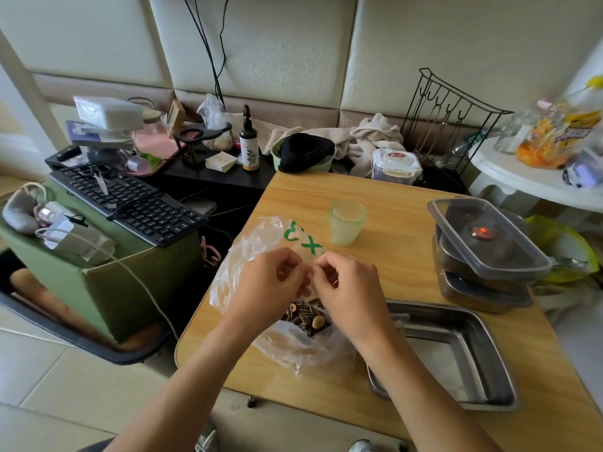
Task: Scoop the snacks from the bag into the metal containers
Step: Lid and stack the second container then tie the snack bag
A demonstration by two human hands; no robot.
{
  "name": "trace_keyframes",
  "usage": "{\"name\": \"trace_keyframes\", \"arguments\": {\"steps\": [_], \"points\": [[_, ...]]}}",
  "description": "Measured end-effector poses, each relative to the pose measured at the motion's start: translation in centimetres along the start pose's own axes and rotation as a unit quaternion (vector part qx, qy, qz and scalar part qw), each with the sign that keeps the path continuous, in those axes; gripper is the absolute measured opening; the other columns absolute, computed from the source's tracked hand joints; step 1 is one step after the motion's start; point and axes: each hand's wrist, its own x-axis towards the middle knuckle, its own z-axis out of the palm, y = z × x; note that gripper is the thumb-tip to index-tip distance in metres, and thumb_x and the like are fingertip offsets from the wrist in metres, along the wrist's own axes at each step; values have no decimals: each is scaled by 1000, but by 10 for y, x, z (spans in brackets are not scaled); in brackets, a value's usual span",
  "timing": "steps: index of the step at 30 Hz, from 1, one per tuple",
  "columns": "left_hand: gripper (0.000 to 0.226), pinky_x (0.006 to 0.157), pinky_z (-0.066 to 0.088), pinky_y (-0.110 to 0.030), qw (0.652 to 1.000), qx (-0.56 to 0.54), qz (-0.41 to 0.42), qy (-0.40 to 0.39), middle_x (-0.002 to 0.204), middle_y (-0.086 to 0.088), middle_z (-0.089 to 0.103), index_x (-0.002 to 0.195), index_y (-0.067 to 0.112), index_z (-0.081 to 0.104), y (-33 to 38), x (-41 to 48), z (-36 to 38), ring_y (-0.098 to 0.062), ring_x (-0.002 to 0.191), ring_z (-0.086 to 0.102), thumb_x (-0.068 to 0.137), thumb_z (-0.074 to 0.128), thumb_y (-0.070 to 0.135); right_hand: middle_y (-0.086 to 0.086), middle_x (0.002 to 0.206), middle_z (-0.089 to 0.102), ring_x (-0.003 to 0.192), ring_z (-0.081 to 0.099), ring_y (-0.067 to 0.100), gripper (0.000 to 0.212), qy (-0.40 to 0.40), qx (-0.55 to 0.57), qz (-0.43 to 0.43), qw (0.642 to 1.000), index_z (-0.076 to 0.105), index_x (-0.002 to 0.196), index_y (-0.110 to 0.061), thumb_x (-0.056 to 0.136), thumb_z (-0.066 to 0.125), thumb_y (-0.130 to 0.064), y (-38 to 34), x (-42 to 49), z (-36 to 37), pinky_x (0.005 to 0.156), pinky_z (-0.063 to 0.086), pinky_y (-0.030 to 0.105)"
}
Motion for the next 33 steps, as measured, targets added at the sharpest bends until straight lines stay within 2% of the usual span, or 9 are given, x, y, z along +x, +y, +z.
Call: {"name": "trace_keyframes", "arguments": {"steps": [3,7,14,18,21,25,28,30,33], "points": [[15,70,65,-43,999,-24,-21,20,70,-4,76,88,9,71,0,0,0,-16,66,76,100,64,13,-8,84,67,75,62,10,9,19,-26,-15,999,69,87,-16,94,71,-14,-4,0,5,68,54,33],[14,69,65,-39,999,-19,-18,20,70,-3,75,88,9,71,1,-1,0,-14,65,76,100,64,14,-9,74,69,67,66,10,12,0,23,21,1000,71,83,-15,93,70,-10,-6,1,2,63,56,32],[15,65,62,-34,998,48,24,14,67,-1,73,83,11,68,2,-3,0,-5,60,73,98,64,12,-10,71,69,67,65,4,13,-54,70,83,993,70,81,-16,90,75,-10,0,6,-12,58,46,10],[11,62,63,-37,999,29,21,18,65,-5,72,79,9,67,1,-1,0,-11,57,72,90,66,9,-10,77,70,71,67,7,8,-91,84,71,990,71,87,-16,90,76,-11,-1,6,-15,63,54,21],[18,50,47,-24,986,138,84,39,54,1,57,66,16,56,-4,0,2,-8,48,52,80,67,12,-7,80,66,72,63,13,12,-50,-21,-7,999,63,88,-16,90,71,-7,0,6,-14,65,55,35],[14,48,43,-35,953,251,157,60,58,8,46,67,21,44,-6,1,3,-14,54,46,75,53,28,-5,82,57,68,56,17,22,-40,-85,-51,994,49,96,-17,90,67,-5,-1,6,-14,56,51,37],[20,63,38,-24,942,267,194,56,89,10,50,92,22,51,-9,4,0,-14,80,45,79,59,35,-9,79,54,67,55,13,25,-43,-40,-25,998,48,94,-17,90,67,-2,3,7,-16,57,48,32],[45,87,38,-23,944,253,213,4,117,10,49,120,24,53,-10,6,-3,-11,108,44,79,57,41,-13,80,57,70,58,6,22,-52,7,-3,999,52,94,-17,92,69,-2,5,9,-19,61,48,20],[86,115,18,-28,935,260,216,-110,146,11,35,152,28,29,-11,2,-4,-10,140,27,73,51,55,-10,80,64,69,64,8,19,-64,85,17,994,58,93,-17,92,72,-5,6,8,-22,61,52,19]]}}
